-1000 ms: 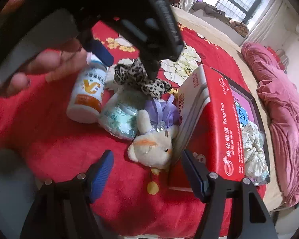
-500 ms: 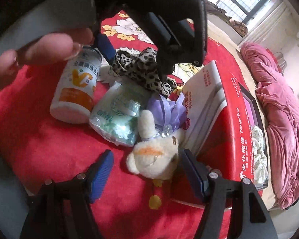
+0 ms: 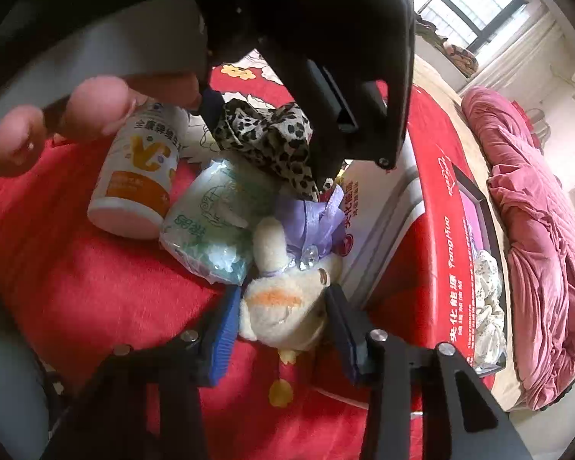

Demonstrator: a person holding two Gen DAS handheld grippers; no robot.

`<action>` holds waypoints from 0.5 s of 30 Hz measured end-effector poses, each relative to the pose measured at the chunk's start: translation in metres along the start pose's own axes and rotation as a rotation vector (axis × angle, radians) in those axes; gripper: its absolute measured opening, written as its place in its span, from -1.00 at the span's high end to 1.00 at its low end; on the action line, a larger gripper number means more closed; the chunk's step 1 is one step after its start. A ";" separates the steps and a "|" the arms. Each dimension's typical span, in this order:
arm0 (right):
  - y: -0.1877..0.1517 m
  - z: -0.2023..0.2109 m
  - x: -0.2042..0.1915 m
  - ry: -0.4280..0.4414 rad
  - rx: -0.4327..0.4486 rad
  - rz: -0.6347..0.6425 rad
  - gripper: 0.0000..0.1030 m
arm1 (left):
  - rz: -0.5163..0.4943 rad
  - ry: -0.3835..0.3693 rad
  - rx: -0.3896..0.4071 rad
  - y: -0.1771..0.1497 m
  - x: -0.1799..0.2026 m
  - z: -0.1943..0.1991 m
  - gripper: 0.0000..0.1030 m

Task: Organize soft objects
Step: 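Grasp the leopard-print scrunchie with the left tool while the right tool reaches toward the bunny, then grasp the plush bunny with the right tool while the left tool lifts the scrunchie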

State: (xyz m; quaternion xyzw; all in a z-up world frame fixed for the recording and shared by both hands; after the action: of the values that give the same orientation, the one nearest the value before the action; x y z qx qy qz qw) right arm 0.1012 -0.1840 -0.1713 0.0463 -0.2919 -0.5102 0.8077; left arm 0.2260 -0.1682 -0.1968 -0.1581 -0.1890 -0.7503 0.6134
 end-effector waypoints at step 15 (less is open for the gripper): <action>0.008 0.028 0.034 0.149 0.060 -0.153 0.28 | 0.052 -0.134 0.071 0.003 0.007 0.023 0.63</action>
State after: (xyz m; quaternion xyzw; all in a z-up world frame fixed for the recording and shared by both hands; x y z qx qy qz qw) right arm 0.1035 -0.2034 -0.1309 0.1306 -0.2417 -0.5567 0.7840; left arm 0.2278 -0.1636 -0.1737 -0.1910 -0.2519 -0.7146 0.6241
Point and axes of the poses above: each gripper's, at about its wrist camera, not at the fingertips, and z roughly against the way its jaws point, x to its right, y to its top, the point moved 9 cm from there along -z, roughly the way its jaws point, and after that the axes turned 7 degrees about -y, right-handed, at the moved point
